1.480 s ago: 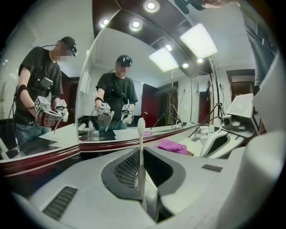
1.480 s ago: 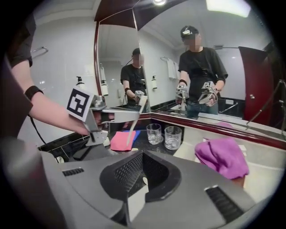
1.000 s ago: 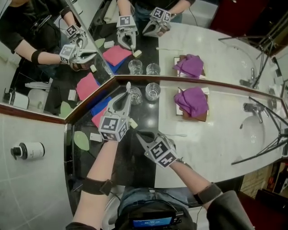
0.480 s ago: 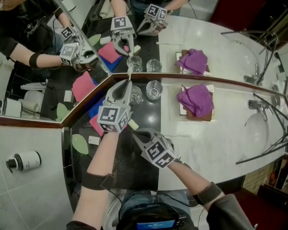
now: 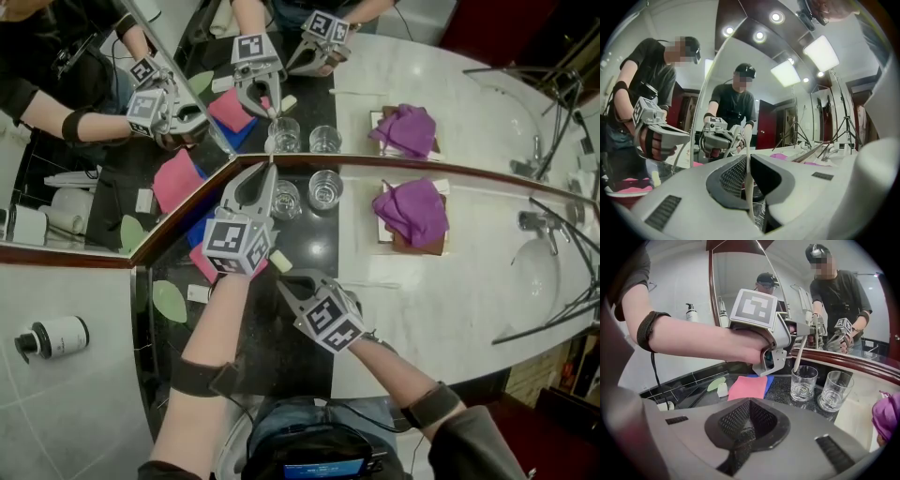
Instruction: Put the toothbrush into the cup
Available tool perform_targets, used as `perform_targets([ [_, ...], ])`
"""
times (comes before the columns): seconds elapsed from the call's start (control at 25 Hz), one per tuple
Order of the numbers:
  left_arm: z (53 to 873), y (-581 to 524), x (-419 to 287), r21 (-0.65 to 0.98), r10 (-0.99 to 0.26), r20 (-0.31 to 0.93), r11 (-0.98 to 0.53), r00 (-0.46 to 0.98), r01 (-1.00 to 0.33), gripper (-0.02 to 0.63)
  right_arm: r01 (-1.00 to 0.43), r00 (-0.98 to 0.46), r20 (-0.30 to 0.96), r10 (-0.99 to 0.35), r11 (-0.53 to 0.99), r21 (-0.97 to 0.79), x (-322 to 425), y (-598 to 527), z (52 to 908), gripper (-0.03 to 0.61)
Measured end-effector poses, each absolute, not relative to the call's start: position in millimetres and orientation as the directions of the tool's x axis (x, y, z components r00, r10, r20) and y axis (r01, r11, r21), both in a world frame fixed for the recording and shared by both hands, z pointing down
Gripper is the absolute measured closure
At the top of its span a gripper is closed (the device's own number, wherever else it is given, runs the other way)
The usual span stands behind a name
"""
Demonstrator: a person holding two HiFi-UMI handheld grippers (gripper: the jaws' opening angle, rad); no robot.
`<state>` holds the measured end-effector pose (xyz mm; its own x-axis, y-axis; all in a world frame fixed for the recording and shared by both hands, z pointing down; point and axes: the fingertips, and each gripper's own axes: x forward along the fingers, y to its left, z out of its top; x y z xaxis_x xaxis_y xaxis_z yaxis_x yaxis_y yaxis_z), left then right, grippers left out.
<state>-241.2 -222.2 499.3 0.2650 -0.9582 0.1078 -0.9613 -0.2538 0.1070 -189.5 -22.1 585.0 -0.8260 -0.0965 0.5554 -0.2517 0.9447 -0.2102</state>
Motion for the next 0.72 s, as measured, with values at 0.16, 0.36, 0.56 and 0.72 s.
perform_targets([
  [0.16,506.6,-220.1,-240.3,0.103,-0.956,0.123,-0.256,0.268,-0.961,0.595,-0.251,-0.823,0.560,-0.095,0.945,-0.208,-188.6,-21.0,586.0,0.563],
  [0.36,516.5,-218.0,-243.4,0.129,-0.955,0.158,-0.233,0.252,-0.964,0.595,-0.255,-0.820,0.564,-0.098,0.944,-0.207,-186.0,-22.6,588.1,0.563],
  [0.56,532.4,-215.2,-241.9,0.145,-0.950,0.182,-0.228,0.252,-0.963,0.591,-0.263,-0.814,0.572,-0.100,0.941,-0.211,-182.3,-21.7,593.9,0.563],
  [0.72,547.4,-210.5,-240.3,0.160,-0.941,0.219,-0.228,0.259,-0.961,0.532,-0.266,-0.813,0.574,-0.097,0.939,-0.218,-181.9,-20.2,597.0,0.563],
])
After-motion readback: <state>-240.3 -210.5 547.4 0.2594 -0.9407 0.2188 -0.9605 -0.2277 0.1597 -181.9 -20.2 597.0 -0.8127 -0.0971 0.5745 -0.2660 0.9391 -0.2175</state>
